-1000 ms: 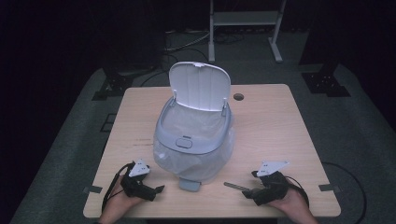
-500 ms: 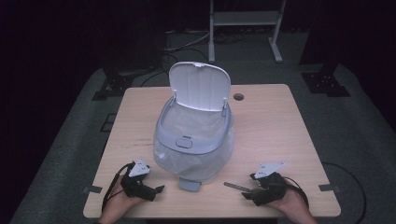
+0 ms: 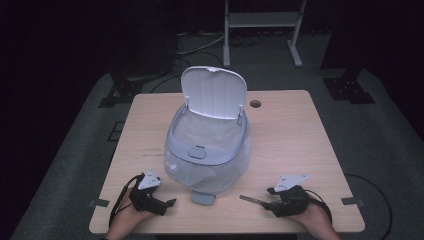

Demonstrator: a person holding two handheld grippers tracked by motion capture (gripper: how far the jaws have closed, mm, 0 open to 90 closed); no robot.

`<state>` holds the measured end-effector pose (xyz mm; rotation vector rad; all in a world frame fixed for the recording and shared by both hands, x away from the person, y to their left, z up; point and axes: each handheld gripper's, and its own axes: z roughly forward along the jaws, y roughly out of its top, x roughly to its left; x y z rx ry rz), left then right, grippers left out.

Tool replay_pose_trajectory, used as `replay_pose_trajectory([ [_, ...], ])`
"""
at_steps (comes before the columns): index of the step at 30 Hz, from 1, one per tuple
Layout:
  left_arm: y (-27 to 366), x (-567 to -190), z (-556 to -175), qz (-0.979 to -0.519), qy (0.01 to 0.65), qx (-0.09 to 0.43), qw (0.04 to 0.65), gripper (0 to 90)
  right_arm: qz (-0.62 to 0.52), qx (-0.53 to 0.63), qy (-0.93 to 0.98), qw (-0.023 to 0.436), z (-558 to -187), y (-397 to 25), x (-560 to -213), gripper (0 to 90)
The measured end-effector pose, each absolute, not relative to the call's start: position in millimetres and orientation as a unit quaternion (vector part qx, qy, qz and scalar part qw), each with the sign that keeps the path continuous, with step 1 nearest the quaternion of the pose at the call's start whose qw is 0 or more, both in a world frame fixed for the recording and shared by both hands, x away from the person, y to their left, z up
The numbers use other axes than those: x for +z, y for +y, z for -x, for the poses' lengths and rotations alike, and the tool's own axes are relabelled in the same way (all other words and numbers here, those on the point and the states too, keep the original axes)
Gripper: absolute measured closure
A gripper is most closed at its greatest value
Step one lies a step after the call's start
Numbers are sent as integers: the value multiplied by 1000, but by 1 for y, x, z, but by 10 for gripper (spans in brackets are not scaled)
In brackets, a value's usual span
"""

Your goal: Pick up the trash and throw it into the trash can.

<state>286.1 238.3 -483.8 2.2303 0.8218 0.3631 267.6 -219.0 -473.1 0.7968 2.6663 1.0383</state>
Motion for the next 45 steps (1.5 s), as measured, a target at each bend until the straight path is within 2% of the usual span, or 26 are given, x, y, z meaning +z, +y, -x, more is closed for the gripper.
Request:
replay_pose_trajectory([
  [15,238,-484,-286,-865,319,141,360,0,-261,351,896,80,-266,-221,-472,673],
  [27,238,-484,-286,-865,319,141,360,0,-259,352,896,74,-266,-222,-472,778],
  [45,239,-484,-286,-865,320,141,360,0,-266,352,894,72,-267,-225,-469,787],
])
